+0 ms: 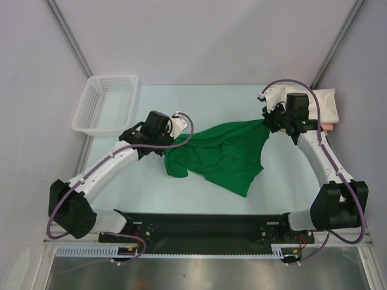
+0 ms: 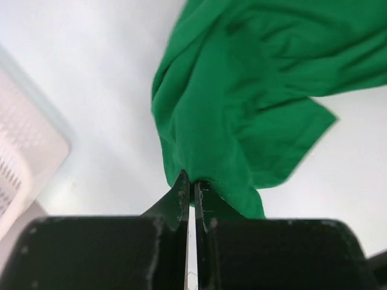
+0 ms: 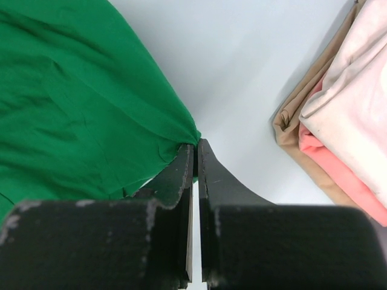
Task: Fold and stack the t-shirts
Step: Flatten the tshirt out
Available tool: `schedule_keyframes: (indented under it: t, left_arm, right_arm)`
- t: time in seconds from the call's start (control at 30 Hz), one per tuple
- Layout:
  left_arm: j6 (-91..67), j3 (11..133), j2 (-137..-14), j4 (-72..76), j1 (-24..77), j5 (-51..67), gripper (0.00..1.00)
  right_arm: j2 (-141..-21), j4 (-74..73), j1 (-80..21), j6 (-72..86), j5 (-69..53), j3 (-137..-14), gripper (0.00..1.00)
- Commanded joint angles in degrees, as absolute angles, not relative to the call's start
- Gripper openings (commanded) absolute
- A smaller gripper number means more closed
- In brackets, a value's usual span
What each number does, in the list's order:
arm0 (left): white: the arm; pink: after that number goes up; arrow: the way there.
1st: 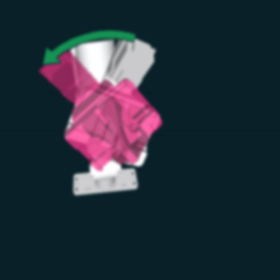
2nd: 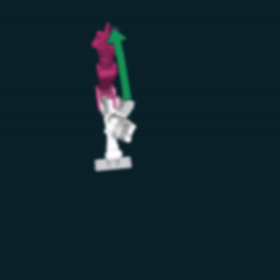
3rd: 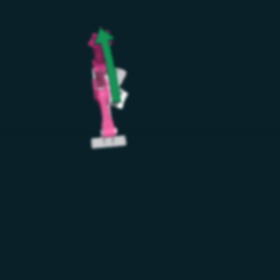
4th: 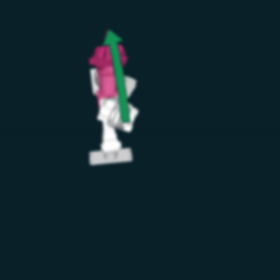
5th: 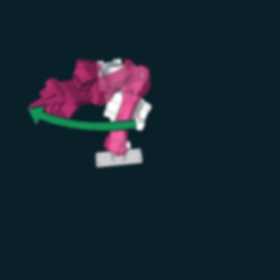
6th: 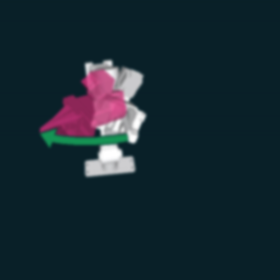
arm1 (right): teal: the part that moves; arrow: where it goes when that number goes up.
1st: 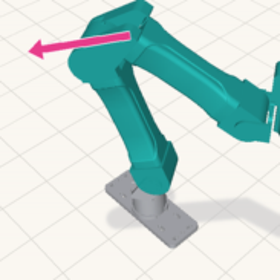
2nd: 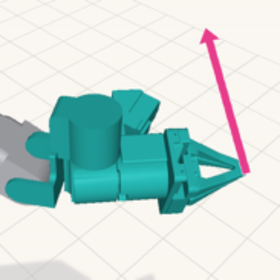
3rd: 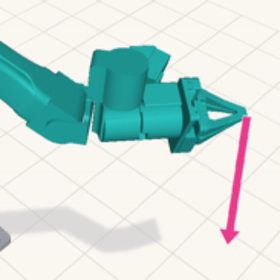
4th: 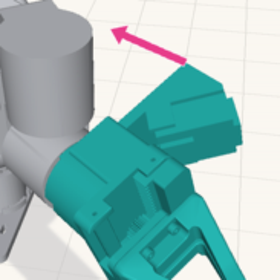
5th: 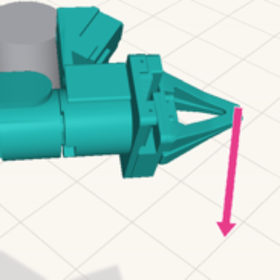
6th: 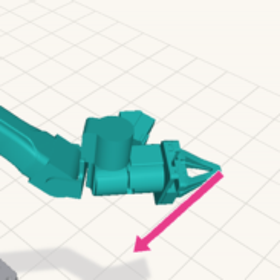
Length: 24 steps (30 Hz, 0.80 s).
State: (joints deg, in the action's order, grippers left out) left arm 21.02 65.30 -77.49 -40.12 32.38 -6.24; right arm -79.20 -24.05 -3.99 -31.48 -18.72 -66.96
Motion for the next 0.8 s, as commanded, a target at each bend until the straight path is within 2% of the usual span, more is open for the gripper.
schedule_keyframes:
  t: [0.0, 0.3, 0.33, 0.37, 0.47, 0.6, 0.77]
  left_arm:
    - [22.3, 62.5, -80.9, -37.3, 29.4, -12.4, 0.00]
    - [18.3, 66.7, -96.3, -29.9, 19.3, -17.3, 0.02]
    - [17.6, 67.8, -98.4, -30.0, 17.3, -17.5, 0.07]
    - [17.1, 69.6, -99.2, -30.1, 16.7, -18.4, 0.23]
    - [17.3, 68.0, -97.7, -27.8, 16.1, -21.5, 0.42]
    - [18.1, 64.3, -92.7, -27.9, 16.3, -20.3, 0.46]
    - [20.0, 60.9, -84.4, -30.4, 16.6, -9.5, 0.53]
  right_arm:
    - [-77.4, -20.7, -3.7, -30.7, -18.7, -66.7, 0.00]
    - [-77.9, -22.3, -3.8, -31.0, -19.0, -69.0, 0.00]
    - [-78.0, -22.6, -3.8, -31.1, -18.9, -69.2, 0.00]
    - [-78.0, -22.7, -3.8, -31.1, -18.8, -69.3, 0.00]
    - [-77.4, -22.6, -3.7, -30.9, -18.8, -68.8, 0.00]
    - [-76.6, -22.2, -3.6, -30.6, -18.7, -67.6, 0.00]
    - [-76.0, -22.1, -3.5, -30.5, -18.8, -65.9, 0.00]
